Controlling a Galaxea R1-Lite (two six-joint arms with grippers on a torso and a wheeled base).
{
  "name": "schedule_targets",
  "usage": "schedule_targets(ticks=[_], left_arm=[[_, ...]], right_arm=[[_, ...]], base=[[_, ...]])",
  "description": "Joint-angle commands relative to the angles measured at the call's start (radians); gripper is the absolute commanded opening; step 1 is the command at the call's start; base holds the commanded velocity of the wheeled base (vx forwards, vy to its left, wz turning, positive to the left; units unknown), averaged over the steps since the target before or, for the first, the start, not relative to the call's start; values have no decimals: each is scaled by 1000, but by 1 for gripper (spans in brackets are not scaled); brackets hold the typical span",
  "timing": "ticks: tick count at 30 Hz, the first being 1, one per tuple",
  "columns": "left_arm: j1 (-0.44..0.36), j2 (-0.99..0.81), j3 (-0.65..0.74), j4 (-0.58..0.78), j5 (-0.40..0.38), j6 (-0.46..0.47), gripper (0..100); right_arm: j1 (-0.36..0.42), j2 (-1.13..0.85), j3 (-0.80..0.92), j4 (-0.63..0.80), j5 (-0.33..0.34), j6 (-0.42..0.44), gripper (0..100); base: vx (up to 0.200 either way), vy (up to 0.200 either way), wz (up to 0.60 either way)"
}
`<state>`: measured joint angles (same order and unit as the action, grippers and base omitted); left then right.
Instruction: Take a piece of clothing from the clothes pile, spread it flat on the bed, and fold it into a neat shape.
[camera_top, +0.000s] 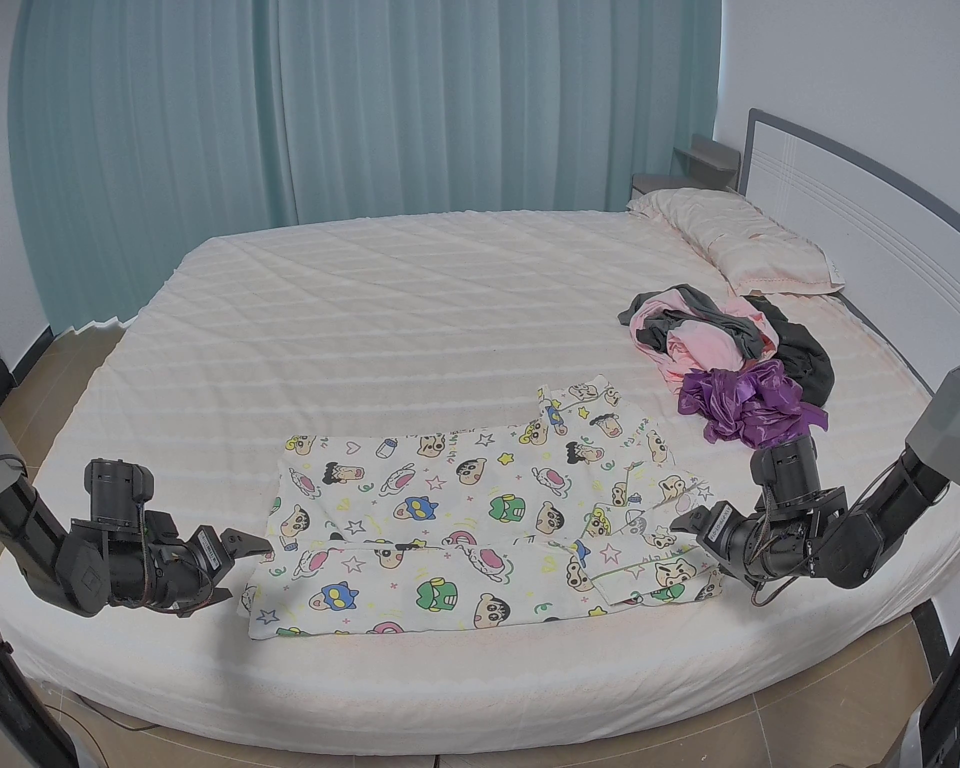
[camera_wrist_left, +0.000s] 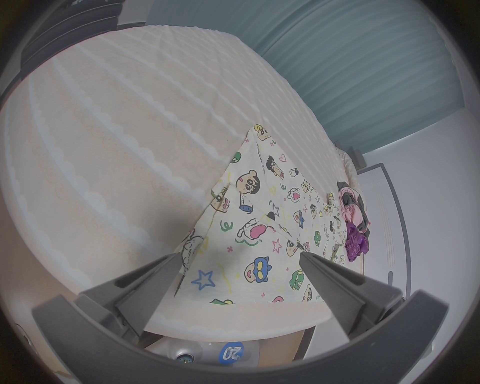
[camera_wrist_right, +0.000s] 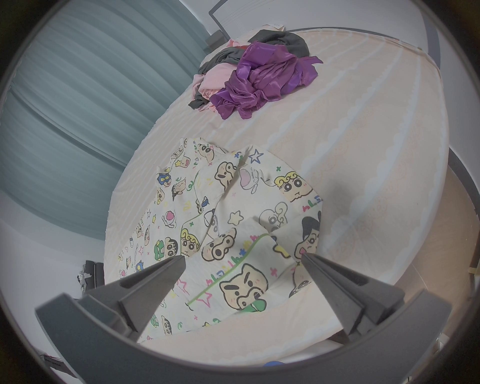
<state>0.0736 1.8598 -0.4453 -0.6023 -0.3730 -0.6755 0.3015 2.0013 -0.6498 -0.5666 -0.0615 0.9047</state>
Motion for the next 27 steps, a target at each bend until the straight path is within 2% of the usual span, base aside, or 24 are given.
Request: schedule_targets(ticks=[1, 14, 27], left_arm=[[-2, 2, -1, -1, 0, 1, 100], [0, 2, -1, -1, 2, 1, 100], [-5, 6, 7, 1, 3, 2, 100]], right_arm=[[1, 21, 2, -1, -1, -1, 0], [5, 8, 6, 10, -8, -3, 0], [57, -153, 156, 14, -11, -7, 0]], base=[[0, 0, 0], [0, 0, 0], [0, 0, 0]])
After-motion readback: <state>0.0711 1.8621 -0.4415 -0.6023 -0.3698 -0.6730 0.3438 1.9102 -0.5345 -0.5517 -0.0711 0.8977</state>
